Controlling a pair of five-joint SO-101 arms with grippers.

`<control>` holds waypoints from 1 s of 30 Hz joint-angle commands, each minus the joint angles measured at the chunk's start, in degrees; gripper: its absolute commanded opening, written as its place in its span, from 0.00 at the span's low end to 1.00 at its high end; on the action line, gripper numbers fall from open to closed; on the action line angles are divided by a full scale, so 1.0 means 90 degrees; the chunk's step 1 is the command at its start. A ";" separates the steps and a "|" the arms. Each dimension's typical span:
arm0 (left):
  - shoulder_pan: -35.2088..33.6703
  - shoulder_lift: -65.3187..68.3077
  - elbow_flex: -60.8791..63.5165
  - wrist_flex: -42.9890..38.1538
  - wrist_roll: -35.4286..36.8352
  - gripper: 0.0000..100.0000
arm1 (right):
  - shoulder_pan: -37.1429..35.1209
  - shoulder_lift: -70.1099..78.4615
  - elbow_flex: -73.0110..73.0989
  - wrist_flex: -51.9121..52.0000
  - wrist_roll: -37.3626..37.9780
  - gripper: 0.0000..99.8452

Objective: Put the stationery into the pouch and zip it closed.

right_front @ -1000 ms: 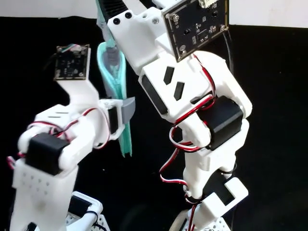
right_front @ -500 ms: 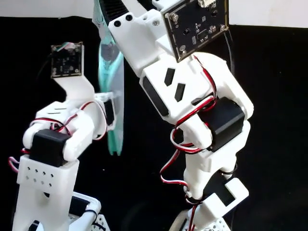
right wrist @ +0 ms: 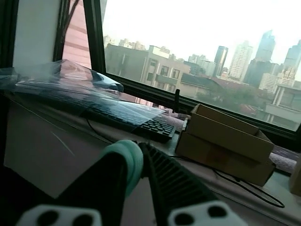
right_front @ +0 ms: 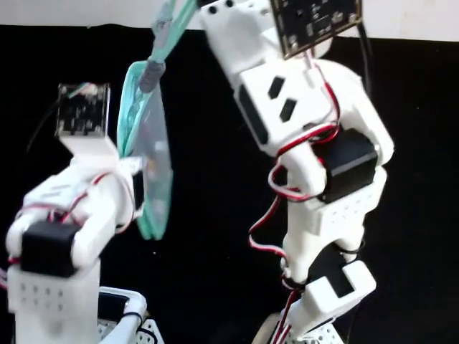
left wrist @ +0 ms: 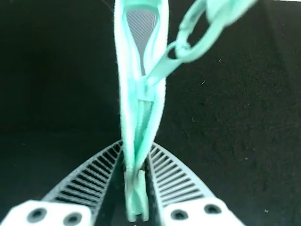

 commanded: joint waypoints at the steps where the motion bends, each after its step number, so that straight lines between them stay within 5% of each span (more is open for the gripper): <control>1: -0.0200 -0.0630 0.0259 0.0264 -0.0195 0.01 | 0.0669 0.0366 -0.0151 -0.0317 0.0020 0.01; 24: -0.0210 -0.2300 0.0737 0.1495 -0.0440 0.01 | 0.1646 0.5182 -0.0190 -0.4977 0.0059 0.01; 30: -0.0190 -0.2300 0.0737 0.1495 -0.0440 0.01 | 0.1949 0.5553 -0.0190 -0.5309 0.0059 0.01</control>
